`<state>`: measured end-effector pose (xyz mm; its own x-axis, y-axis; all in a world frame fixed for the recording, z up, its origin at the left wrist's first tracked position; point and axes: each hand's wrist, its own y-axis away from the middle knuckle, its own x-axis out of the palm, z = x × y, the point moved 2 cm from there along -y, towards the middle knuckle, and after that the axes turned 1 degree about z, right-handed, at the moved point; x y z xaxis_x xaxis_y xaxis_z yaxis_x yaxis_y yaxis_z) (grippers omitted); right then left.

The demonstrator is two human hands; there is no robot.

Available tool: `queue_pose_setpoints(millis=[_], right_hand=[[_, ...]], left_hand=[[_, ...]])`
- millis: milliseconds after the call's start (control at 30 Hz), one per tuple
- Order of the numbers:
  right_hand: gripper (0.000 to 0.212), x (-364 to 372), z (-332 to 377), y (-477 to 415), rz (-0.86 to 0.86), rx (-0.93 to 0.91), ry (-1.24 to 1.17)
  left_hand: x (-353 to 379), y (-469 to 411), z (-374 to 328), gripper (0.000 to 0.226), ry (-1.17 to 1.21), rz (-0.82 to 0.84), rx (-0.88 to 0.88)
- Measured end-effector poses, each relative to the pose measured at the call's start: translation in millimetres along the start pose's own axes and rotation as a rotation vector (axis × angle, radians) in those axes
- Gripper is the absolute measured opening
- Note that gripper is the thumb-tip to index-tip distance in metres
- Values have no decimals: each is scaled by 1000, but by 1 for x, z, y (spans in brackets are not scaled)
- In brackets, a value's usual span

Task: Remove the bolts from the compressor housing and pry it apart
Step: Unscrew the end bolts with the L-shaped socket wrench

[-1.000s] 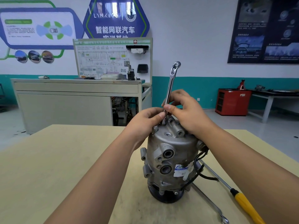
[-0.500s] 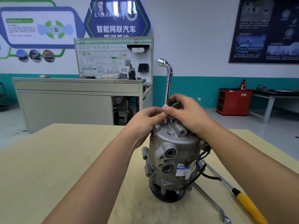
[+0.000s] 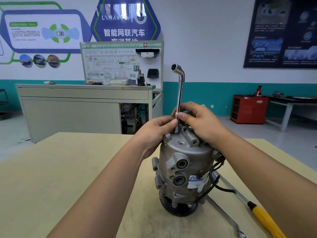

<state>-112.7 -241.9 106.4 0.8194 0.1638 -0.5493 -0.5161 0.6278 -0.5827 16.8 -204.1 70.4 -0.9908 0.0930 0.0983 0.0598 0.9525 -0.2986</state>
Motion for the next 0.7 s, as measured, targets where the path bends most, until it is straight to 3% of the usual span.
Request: queue_pose_setpoints(millis=[300, 533, 700], right_hand=[[3, 1, -1, 3, 17, 32, -103], [5, 0, 0, 1, -50, -1, -81], [6, -1, -1, 1, -35, 14, -70]], left_hand=[[-3, -1, 1, 9, -27, -43, 4], [-4, -4, 1, 9, -30, -107, 11], [-3, -3, 0, 10, -18, -51, 4]])
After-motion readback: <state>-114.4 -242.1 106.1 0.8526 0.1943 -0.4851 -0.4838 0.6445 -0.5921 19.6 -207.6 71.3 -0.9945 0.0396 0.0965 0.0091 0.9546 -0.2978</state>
